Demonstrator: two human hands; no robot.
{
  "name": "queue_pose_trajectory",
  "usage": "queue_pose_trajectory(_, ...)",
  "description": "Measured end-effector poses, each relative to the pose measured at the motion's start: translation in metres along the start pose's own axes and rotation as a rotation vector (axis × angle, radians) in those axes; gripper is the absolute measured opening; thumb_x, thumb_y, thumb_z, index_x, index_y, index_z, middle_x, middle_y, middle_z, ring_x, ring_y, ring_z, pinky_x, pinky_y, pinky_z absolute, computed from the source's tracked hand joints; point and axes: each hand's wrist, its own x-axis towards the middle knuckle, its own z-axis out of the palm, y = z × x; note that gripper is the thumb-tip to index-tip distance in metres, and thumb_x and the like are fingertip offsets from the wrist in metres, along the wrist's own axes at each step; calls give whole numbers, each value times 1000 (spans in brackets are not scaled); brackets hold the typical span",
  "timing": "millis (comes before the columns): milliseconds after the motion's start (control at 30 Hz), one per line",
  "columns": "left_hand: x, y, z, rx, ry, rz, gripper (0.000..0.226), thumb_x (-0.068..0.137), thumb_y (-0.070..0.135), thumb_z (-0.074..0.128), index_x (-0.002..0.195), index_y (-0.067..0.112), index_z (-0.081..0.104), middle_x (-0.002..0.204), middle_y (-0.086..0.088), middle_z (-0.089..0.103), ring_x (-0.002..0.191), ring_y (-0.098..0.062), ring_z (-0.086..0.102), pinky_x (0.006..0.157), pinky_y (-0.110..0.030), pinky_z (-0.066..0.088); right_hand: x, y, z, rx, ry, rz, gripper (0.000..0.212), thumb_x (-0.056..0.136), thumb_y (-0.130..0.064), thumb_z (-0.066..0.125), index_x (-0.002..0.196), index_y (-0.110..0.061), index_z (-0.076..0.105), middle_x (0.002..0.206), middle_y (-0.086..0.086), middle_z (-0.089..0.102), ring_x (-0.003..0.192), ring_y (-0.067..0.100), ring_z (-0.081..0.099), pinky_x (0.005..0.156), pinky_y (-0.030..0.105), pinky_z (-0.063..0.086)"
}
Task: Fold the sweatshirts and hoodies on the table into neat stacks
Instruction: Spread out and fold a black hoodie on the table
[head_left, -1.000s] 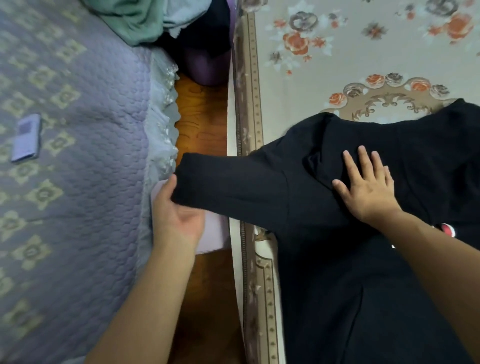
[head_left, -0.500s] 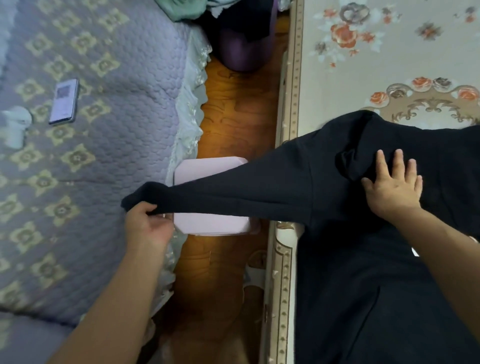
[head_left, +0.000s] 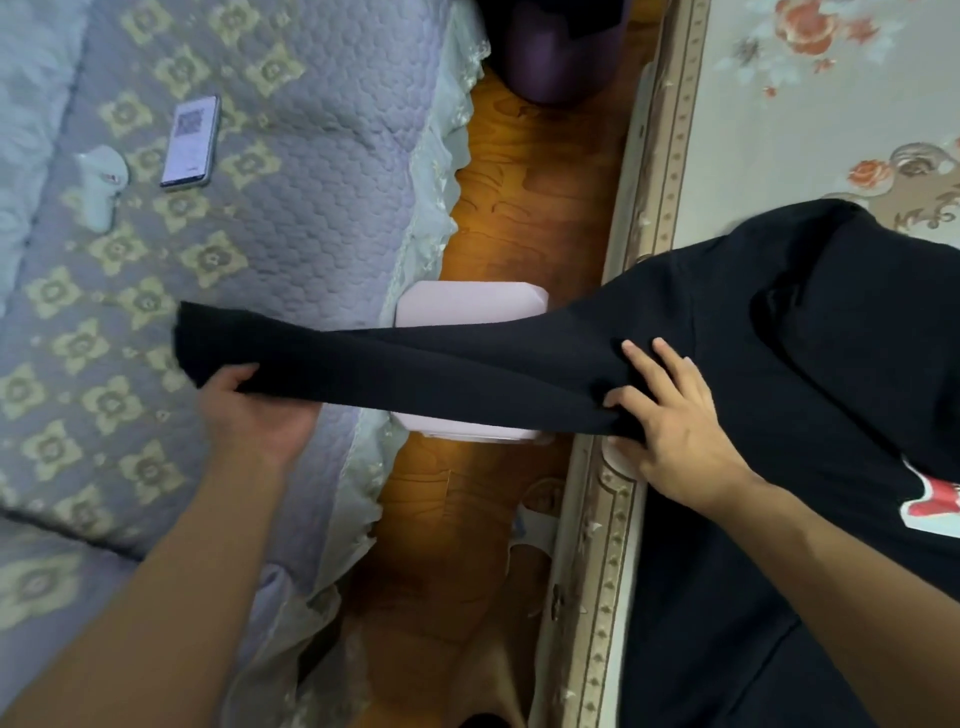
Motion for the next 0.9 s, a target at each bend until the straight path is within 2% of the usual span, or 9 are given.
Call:
queue_pose_trajectory(100, 6, 2, -17, 124, 172, -31, 36, 89, 3, 52, 121, 12, 64, 126, -16, 69, 117, -33, 66, 93, -49, 55, 0, -7, 3, -103, -72, 25, 70, 86, -48, 68, 149, -32, 45, 169, 7, 8, 155, 37, -4, 123, 57, 3)
queue_pose_trajectory(167, 10, -5, -31, 176, 271, -57, 37, 104, 10, 35, 132, 13, 59, 130, -17, 65, 120, -33, 64, 90, -49, 55, 3, -14, -1, -183, -149, 61, 79, 87, -71, 42, 157, -38, 25, 169, 5, -7, 153, 35, -16, 123, 57, -2)
queue_pose_trajectory(233, 8, -13, -37, 154, 283, -66, 39, 107, 14, 31, 138, 12, 54, 131, -18, 64, 118, -35, 64, 88, -51, 55, 9, -21, -7, -176, -204, 118, 78, 89, -78, 18, 158, -42, 14, 167, -1, -20, 151, 31, -27, 123, 55, -9)
queue_pose_trajectory(333, -10, -21, -31, 63, 206, -50, 37, 105, 14, 35, 136, 9, 55, 129, -21, 66, 114, -37, 67, 87, -51, 56, 6, -27, -9, -94, -104, 173, 67, 99, -66, 11, 160, -38, 11, 168, -3, -18, 152, 30, -23, 123, 55, -5)
queue_pose_trajectory(433, -41, -25, -10, 62, 64, -25, 45, 90, 15, 49, 134, 9, 55, 128, -19, 69, 116, -35, 68, 104, -54, 49, 0, -24, -9, -240, -235, 169, 72, 97, -67, 4, 161, -35, 12, 168, 1, -17, 152, 32, -22, 123, 58, -2)
queue_pose_trajectory(533, -91, -37, 27, 173, -148, -31, 47, 96, 18, 46, 143, 13, 50, 135, -11, 67, 125, -31, 64, 112, -55, 41, 11, -37, -46, 251, -302, 299, 71, 97, -73, 25, 159, -41, 14, 169, -9, -9, 154, 19, -17, 125, 48, -8)
queue_pose_trajectory(700, -199, -126, 95, 759, -638, -28, 49, 98, 36, 57, 139, 11, 57, 142, -16, 59, 137, -25, 52, 117, -48, 38, -30, -73, -152, 1558, -26, 303, 88, 71, -68, 74, 148, -49, 36, 157, -21, 39, 143, -1, 36, 118, 35, 35)
queue_pose_trajectory(833, -275, -217, 134, 1353, -1394, 379, 72, 101, 11, 48, 159, 31, 11, 169, 14, 9, 154, 4, 3, 129, -33, 5, -75, -56, -185, 1453, 571, 611, 33, 86, -11, 76, 116, -17, 66, 113, 9, 73, 112, 28, 69, 97, 51, 56)
queue_pose_trajectory(900, -284, -240, 139, 1470, -1532, 441, 74, 101, 17, 55, 162, 30, 18, 170, 18, 2, 153, 6, -7, 129, -36, -1, -103, -25, -194, 1474, 747, 791, 18, 94, -4, 61, 111, -7, 68, 107, 16, 73, 106, 39, 70, 92, 58, 56)
